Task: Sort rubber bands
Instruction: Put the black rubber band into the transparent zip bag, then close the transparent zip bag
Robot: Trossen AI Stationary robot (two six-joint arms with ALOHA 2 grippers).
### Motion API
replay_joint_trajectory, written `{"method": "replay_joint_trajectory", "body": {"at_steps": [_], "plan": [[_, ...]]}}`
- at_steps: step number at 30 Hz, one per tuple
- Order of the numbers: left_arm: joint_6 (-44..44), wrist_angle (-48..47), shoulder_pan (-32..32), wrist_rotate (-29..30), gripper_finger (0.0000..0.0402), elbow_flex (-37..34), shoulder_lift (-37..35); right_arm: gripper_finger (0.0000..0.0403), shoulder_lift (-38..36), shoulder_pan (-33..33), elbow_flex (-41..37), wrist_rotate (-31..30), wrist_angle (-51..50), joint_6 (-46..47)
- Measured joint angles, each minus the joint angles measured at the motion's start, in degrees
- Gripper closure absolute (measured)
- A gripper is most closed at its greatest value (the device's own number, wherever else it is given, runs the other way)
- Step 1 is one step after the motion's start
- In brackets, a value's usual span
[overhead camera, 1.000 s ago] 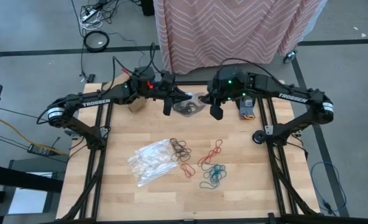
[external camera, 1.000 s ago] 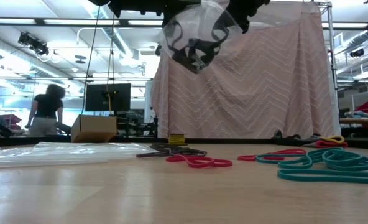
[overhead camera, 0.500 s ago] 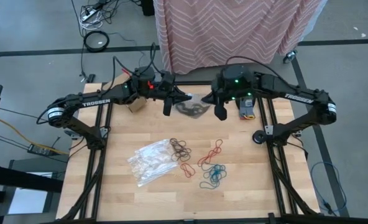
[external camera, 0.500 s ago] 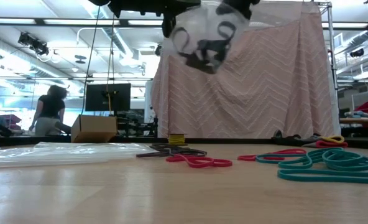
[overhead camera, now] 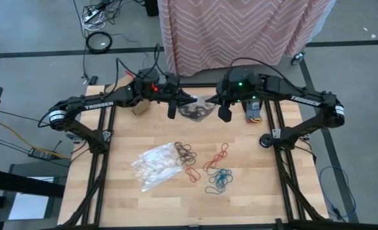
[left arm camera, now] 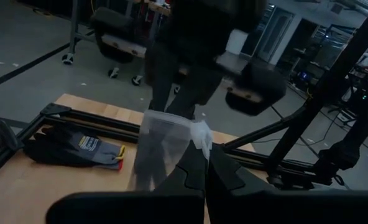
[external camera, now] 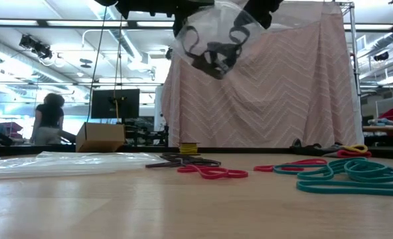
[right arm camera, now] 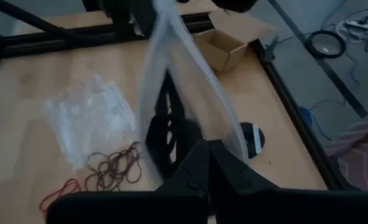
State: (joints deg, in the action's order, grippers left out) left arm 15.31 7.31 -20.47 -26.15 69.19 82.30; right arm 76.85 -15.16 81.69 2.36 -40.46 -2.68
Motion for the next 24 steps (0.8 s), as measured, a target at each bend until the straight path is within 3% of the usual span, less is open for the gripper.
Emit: {"method": "replay_joint_trajectory", "body": {"at_steps": [5,12,24], "plan": [[-0.02,-0.02,0.01,-0.01,0.0402,0.0,0.0,0.0403,0.96,0.0,-0.02,-0.65,-0.97,0.04],[-0.04,-0.02,0.0,-0.02,0.0402,0.0,0.0,0.0403,2.79,0.02,-0.02,6.09,-0.53,0.09],[-0.04,-1.04,0.0,-0.02,0.0402,0.0,0.0,0.0403,-1.94,-0.31,-0.04,4.51,1.28,2.56]]}}
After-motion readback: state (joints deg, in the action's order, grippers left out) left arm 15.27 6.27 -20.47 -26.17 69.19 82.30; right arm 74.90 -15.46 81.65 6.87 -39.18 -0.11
